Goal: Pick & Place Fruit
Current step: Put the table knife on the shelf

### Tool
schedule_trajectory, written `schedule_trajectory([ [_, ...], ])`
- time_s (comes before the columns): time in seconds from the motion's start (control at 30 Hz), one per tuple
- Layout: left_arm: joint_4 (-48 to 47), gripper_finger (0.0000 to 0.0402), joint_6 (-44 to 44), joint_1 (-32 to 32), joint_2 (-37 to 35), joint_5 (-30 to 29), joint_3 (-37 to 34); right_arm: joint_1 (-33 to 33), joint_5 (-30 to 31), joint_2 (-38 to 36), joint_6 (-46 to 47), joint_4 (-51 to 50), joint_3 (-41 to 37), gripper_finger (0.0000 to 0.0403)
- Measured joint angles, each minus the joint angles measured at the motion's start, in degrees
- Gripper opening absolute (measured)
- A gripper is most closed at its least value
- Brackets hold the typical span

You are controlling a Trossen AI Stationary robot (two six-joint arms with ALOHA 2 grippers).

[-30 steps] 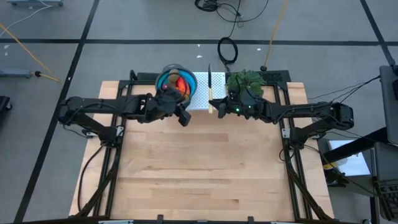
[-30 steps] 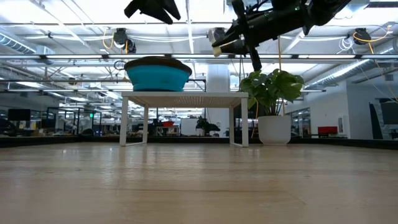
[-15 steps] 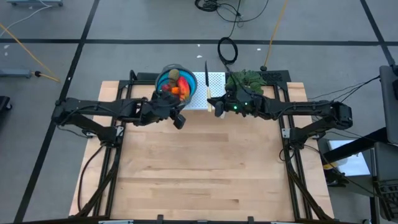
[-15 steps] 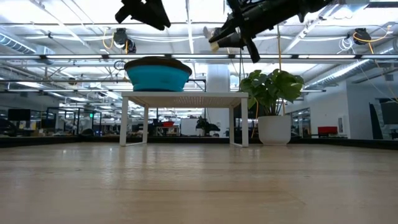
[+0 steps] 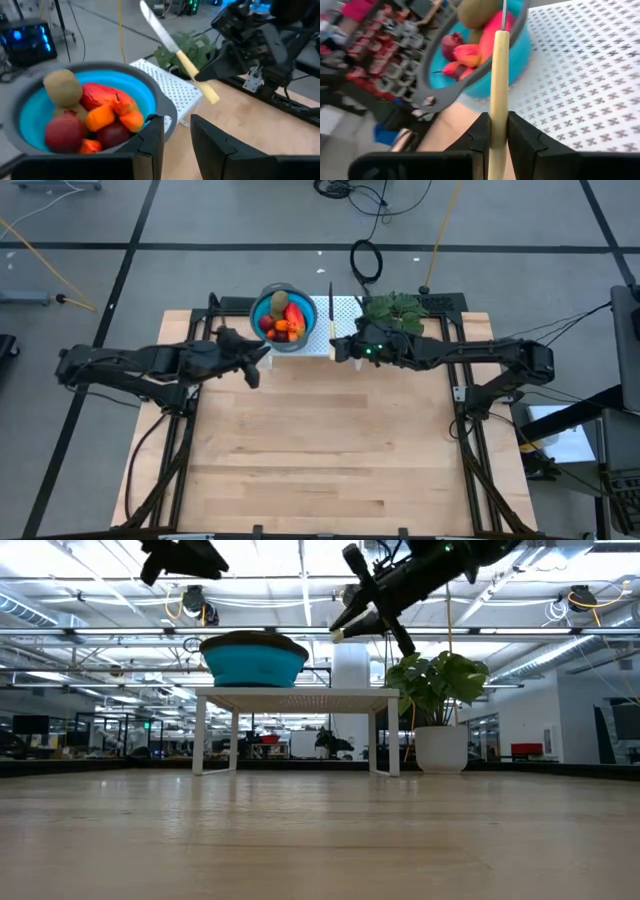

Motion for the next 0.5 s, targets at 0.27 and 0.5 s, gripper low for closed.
schedule_trajectory([
  [0.27,-1.6,0.0092,4.1,0.1,-5.4,0.0,-1.8,-0.2,4.6,4.3,0.3,-16.4,11.4,0.0040],
  [0.5,-3.8,0.0092,6.4,0.8,-6.2,1.0,-1.8,-0.2,7.5,4.3,5.2,-21.5,11.9,0.0038],
])
